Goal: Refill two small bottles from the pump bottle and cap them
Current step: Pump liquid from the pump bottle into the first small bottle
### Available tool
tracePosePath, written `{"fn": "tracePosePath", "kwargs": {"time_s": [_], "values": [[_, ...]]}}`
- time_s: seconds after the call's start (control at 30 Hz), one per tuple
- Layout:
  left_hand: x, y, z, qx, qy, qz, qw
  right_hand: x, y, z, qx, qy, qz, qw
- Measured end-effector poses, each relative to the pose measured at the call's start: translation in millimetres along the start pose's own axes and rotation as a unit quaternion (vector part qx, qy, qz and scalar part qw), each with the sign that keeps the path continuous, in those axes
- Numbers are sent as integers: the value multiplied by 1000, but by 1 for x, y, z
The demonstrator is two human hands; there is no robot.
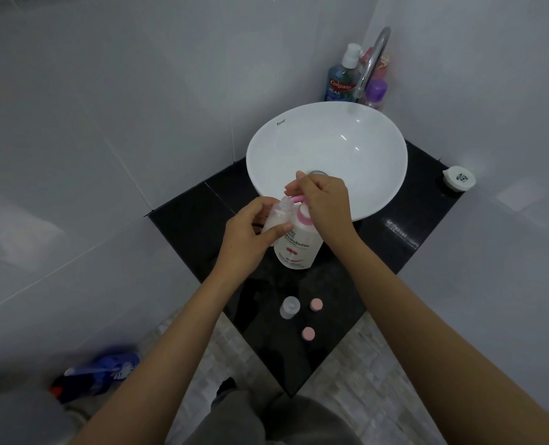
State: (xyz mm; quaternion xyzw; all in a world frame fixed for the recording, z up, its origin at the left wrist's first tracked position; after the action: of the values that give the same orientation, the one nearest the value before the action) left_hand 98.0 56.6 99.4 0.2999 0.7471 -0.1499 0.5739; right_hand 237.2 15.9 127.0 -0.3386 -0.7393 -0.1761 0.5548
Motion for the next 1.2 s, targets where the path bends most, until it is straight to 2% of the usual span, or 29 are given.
{"fn": "tracePosePath", "kwargs": {"time_s": [0.3,0.57,0.9,1.2], "values": [[0,-1,0,-3,-12,0,1000,0,0,1,6,8,3,1000],[6,-4,-12,-40,-47,-4,998,-1,0,1,19,40,13,999],[75,-62,11,82,31,-85,993,-10,6,-4,25,155,45,987],[111,-90,30,102,79,-98,987,-11,2,-7,7,90,38,995]]}}
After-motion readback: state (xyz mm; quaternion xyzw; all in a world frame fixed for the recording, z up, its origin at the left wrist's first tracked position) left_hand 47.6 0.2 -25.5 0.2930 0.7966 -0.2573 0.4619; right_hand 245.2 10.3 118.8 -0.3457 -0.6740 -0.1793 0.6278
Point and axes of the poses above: each hand's wrist, its own y-axis towards the middle knuckle, its own z-axis out of the palm, x = y × z, the point moved 5 cm from there along y, towards the middle knuckle, and after that the axes turned 6 degrees about z, right-handed, at the moved point
